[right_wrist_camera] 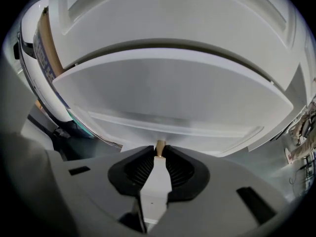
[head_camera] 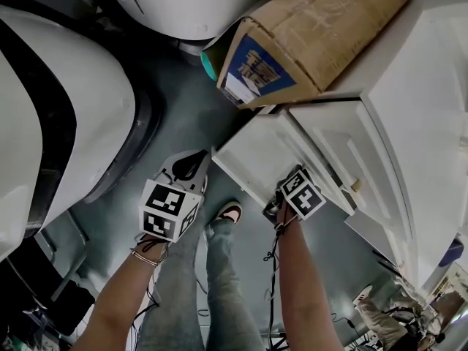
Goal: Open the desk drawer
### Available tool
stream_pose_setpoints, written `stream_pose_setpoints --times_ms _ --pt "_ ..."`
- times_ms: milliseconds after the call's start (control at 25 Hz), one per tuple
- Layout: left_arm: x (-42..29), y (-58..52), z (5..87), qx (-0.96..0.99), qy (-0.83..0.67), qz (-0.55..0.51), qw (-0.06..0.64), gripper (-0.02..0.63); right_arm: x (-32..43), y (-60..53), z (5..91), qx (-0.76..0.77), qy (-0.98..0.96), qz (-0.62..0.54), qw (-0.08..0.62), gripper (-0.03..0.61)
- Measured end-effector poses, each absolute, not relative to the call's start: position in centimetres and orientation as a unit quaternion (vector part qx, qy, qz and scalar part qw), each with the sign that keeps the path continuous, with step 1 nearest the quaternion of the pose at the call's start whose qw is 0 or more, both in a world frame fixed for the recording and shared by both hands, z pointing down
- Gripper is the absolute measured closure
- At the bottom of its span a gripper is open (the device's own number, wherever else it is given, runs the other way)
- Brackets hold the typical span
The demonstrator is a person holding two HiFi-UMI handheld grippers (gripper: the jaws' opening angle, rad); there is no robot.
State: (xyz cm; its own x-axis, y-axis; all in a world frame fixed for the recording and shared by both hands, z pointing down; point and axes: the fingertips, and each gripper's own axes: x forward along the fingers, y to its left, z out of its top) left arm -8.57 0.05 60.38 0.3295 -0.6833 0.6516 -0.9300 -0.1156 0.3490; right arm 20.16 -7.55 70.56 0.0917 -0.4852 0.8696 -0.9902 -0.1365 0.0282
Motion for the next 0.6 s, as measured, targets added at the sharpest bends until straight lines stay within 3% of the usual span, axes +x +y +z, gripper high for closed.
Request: stream_pose_setpoints --times_ms 600 --pt "-8.0 3.0 60.0 0.721 -0.564 0.156 0.372 0.595 18.8 -3.0 70.7 0.641 -0.567 0.381 0.350 0.495"
